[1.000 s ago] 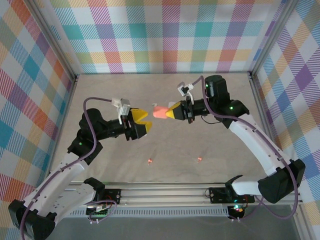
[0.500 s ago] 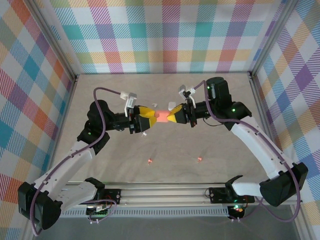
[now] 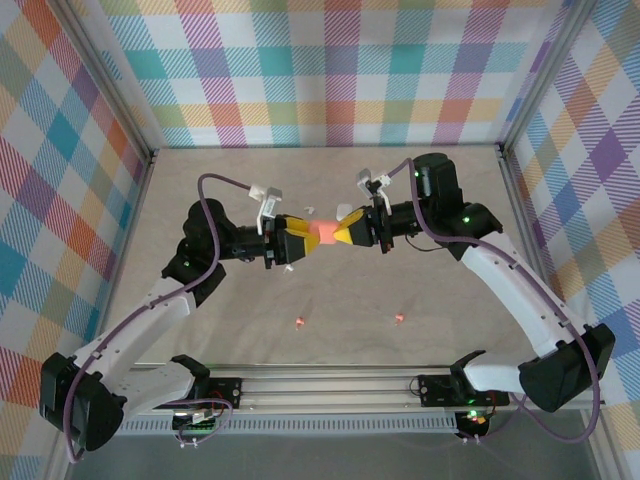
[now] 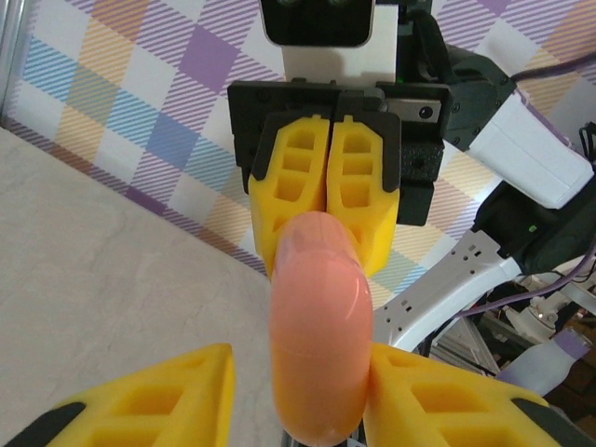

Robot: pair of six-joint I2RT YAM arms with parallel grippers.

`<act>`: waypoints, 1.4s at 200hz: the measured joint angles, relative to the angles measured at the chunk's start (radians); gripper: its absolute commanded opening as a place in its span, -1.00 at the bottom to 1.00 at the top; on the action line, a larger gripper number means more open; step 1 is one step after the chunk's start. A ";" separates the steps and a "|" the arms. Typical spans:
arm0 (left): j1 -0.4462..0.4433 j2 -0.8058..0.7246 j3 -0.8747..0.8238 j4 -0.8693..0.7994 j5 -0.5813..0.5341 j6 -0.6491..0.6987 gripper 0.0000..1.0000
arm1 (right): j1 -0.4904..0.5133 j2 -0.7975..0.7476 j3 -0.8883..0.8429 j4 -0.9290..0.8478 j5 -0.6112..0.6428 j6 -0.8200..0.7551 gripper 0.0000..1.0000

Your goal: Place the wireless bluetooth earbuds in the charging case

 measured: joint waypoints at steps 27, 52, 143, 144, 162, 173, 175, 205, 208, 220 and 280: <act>-0.006 0.010 0.000 -0.007 0.001 0.011 -0.34 | -0.001 0.008 0.000 0.000 0.000 0.005 -1.00; -0.010 0.010 0.000 -0.007 0.004 0.025 -0.58 | -0.001 0.012 0.000 0.000 0.000 0.005 -1.00; -0.019 -0.070 -0.043 -0.034 -0.096 0.055 -1.00 | 0.006 0.048 0.017 0.010 -0.022 0.018 0.01; -0.019 -0.071 -0.043 -0.034 -0.097 0.056 -1.00 | 0.005 0.049 0.017 0.009 -0.022 0.021 0.03; -0.019 -0.099 -0.065 -0.034 -0.121 0.066 -1.00 | 0.004 0.049 0.018 0.012 -0.017 0.024 0.21; -0.018 -0.111 -0.077 -0.033 -0.132 0.071 -1.00 | 0.004 0.049 0.019 0.014 -0.013 0.032 0.25; -0.018 -0.113 -0.080 -0.034 -0.132 0.074 -1.00 | 0.004 0.049 0.019 0.015 -0.011 0.031 0.26; -0.018 -0.125 -0.108 -0.034 -0.152 0.083 -1.00 | 0.022 0.051 0.019 0.015 0.030 0.031 0.33; -0.018 -0.125 -0.109 -0.035 -0.154 0.084 -1.00 | 0.028 0.053 0.020 0.015 0.035 0.029 0.34; -0.019 -0.125 -0.115 -0.037 -0.154 0.086 -1.00 | 0.047 0.061 0.021 0.015 0.054 0.026 0.35; -0.027 -0.137 -0.139 -0.055 -0.177 0.086 -1.00 | 0.075 0.109 0.066 -0.006 0.195 0.024 0.37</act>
